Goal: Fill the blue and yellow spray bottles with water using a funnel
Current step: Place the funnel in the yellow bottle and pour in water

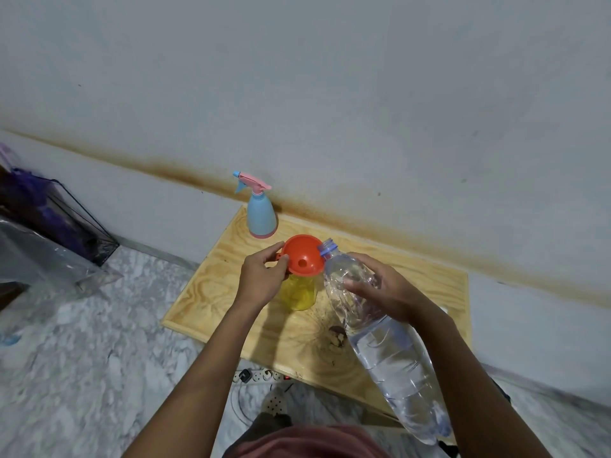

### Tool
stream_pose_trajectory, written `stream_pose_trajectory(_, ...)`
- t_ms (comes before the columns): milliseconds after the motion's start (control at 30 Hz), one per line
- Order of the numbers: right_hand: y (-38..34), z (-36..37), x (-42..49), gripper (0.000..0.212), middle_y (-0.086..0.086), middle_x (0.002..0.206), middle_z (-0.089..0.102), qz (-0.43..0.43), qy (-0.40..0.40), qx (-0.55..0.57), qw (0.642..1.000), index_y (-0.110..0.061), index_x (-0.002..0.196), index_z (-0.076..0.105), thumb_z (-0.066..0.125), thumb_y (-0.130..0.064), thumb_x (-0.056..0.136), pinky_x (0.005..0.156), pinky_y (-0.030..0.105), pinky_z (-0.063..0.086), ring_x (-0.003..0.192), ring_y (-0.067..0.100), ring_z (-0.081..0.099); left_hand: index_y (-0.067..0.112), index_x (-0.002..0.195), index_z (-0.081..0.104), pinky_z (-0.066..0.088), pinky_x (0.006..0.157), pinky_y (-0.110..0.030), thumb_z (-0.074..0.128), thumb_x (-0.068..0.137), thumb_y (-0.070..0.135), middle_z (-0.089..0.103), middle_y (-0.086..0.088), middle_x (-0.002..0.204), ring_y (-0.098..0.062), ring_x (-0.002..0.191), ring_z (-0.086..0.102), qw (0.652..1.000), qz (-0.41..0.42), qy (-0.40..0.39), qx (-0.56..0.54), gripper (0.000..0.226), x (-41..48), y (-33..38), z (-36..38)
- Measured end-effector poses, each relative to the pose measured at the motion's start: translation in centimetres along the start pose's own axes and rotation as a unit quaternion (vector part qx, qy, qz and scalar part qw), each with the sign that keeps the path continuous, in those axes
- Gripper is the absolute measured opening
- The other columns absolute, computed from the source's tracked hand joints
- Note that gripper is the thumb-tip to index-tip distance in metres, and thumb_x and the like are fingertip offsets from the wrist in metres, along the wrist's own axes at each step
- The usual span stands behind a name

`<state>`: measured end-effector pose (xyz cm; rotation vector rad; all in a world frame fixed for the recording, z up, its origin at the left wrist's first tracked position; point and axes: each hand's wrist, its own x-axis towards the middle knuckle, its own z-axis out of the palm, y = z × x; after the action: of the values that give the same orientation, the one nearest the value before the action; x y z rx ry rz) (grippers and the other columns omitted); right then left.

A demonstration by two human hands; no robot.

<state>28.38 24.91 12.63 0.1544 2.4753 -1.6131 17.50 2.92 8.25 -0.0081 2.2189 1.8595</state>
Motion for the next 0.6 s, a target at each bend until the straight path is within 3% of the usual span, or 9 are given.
stream_pose_trajectory(67, 0.0, 0.1, 0.1, 0.059, -0.019, 0.125, 0.062, 0.003, 0.000, -0.016, 1.000, -0.052, 0.128, 0.049, 0.063, -0.069, 0.073, 0.091, 0.034, 0.055, 0.107, 0.001, 0.065, 0.014, 0.133, 0.061, 0.062, 0.082, -0.038, 0.063, 0.095, 0.013, 0.066, -0.011, 0.116, -0.024, 0.096, 0.071, 1.000, 0.001, -0.001, 0.001, 0.038, 0.0, 0.0, 0.0)
stream_pose_trajectory(167, 0.0, 0.2, 0.2, 0.058, -0.022, 0.122, 0.062, 0.011, -0.008, -0.029, 0.999, -0.055, 0.126, 0.048, 0.062, -0.073, 0.072, 0.091, 0.033, 0.053, 0.105, -0.001, 0.064, 0.014, 0.133, 0.061, 0.062, 0.080, -0.036, 0.063, 0.095, 0.013, 0.066, -0.011, 0.116, -0.024, 0.096, 0.071, 1.000, 0.000, 0.000, 0.001, 0.038, 0.0, 0.0, 0.0)
stream_pose_trajectory(300, 0.2, 0.1, 0.5, 0.069, -0.020, 0.128, 0.060, 0.018, -0.014, -0.045, 0.999, -0.044, 0.136, 0.048, 0.062, -0.072, 0.074, 0.095, 0.032, 0.050, 0.111, 0.000, 0.061, 0.014, 0.132, 0.061, 0.061, 0.081, -0.036, 0.063, 0.095, 0.012, 0.066, -0.010, 0.115, -0.024, 0.094, 0.072, 1.000, 0.001, 0.002, 0.000, 0.038, 0.0, 0.0, -0.1)
stream_pose_trajectory(400, 0.1, 0.0, 0.7, 0.060, -0.029, 0.124, 0.057, 0.019, -0.020, -0.055, 0.998, -0.047, 0.133, 0.048, 0.063, -0.068, 0.078, 0.095, 0.025, 0.045, 0.111, -0.010, 0.056, 0.015, 0.132, 0.062, 0.061, 0.082, -0.036, 0.063, 0.095, 0.013, 0.066, -0.011, 0.116, -0.025, 0.094, 0.072, 1.000, 0.000, 0.001, 0.001, 0.037, 0.0, -0.1, -0.2)
stream_pose_trajectory(533, 0.2, -0.1, 1.0, 0.071, -0.019, 0.127, 0.061, 0.028, -0.031, -0.056, 0.998, -0.043, 0.136, 0.050, 0.060, -0.074, 0.073, 0.096, 0.032, 0.049, 0.110, -0.001, 0.060, 0.015, 0.132, 0.062, 0.061, 0.083, -0.038, 0.063, 0.095, 0.013, 0.067, -0.010, 0.115, -0.023, 0.090, 0.073, 1.000, 0.000, 0.000, 0.002, 0.037, 0.0, -0.1, -0.2)
stream_pose_trajectory(600, 0.0, -0.1, 1.1, 0.056, -0.024, 0.120, 0.062, 0.028, -0.037, -0.055, 0.997, -0.052, 0.128, 0.052, 0.061, -0.071, 0.075, 0.091, 0.029, 0.050, 0.106, -0.005, 0.061, 0.014, 0.132, 0.061, 0.061, 0.083, -0.038, 0.063, 0.095, 0.012, 0.067, -0.009, 0.114, -0.023, 0.088, 0.073, 1.000, 0.001, 0.000, 0.003, 0.037, -0.1, 0.0, -0.2)
